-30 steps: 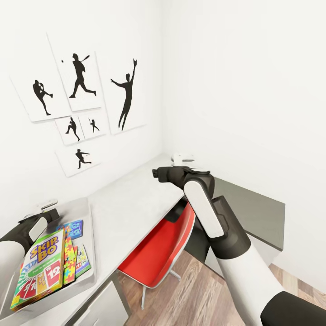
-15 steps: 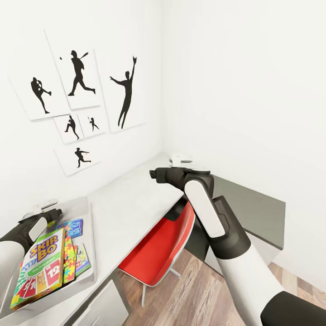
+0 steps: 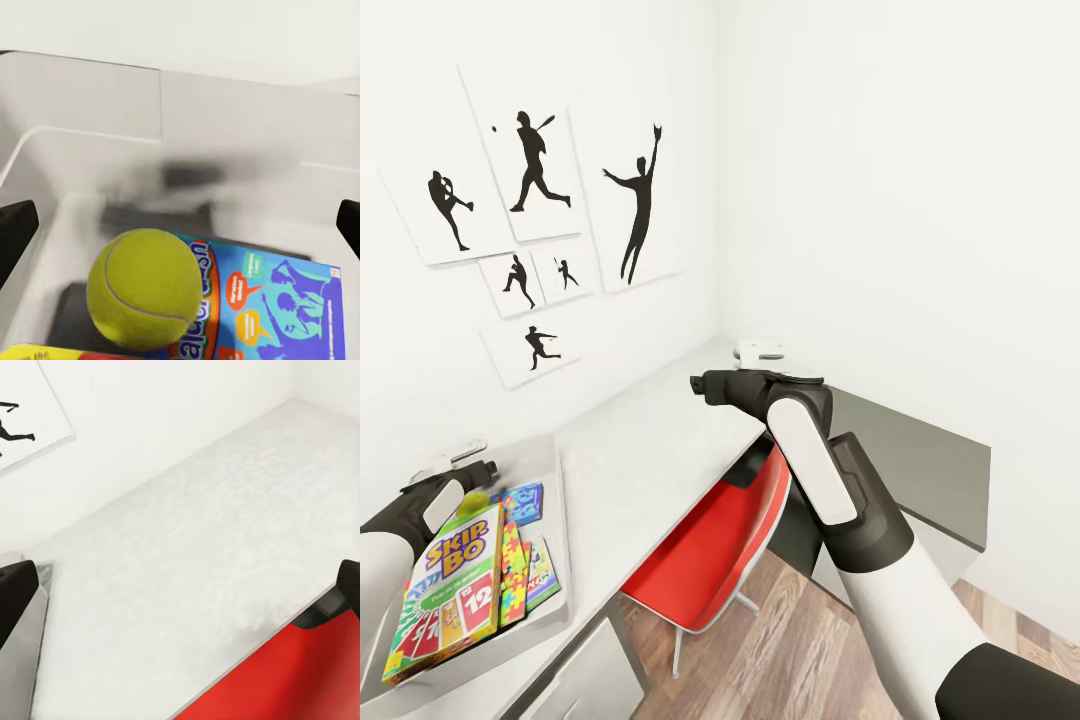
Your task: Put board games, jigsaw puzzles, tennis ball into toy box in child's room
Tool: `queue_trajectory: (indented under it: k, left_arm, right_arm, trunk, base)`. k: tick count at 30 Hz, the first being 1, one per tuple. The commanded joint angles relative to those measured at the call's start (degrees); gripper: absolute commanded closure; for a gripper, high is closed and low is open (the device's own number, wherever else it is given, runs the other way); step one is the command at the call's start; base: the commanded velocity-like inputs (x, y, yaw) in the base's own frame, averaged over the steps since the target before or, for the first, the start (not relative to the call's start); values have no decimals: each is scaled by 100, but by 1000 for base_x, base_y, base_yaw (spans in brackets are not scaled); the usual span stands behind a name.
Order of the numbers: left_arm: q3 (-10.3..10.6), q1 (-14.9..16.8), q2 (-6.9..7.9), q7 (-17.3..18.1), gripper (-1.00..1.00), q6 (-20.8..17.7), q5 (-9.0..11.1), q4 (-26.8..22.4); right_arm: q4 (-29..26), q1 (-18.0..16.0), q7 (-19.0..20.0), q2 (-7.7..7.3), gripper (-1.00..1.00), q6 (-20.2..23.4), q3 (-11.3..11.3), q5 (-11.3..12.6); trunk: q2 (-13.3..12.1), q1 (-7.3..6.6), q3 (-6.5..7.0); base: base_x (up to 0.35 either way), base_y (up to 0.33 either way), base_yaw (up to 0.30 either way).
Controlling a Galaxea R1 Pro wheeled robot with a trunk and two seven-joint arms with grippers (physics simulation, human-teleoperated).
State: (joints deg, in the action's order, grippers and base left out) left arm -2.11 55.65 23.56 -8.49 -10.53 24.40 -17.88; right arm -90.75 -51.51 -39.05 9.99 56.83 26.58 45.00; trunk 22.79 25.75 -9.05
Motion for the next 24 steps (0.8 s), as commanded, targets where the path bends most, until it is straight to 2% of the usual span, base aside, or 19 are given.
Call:
queue_trajectory:
  k: [1, 15, 21, 24]
  left_arm:
    - [-17, 2, -1, -16, -100, -37, 30, -14]
    - [-34, 0, 36, 71, -100, -110, 62, -141]
    - [-52, -1, 52, 203, -100, -800, 66, -564]
    - [-67, -1, 58, 259, -100, -977, 87, -708]
  right_arm:
    - [-4, -8, -60, 1, -100, 14, 4, 52]
    - [-1, -8, -59, 1, -100, 13, 73, 52]
    - [-1, -8, -59, 1, -100, 13, 75, 52]
    - [-2, -8, -59, 1, -100, 13, 76, 52]
  trunk:
    - [12, 4, -12]
    - [12, 4, 81]
    - [12, 4, 137]
    - [12, 4, 165]
  base:
    - [0, 0, 0]
    - [-1, 0, 0]
    - [-204, 0, 0]
    - [-153, 0, 0]
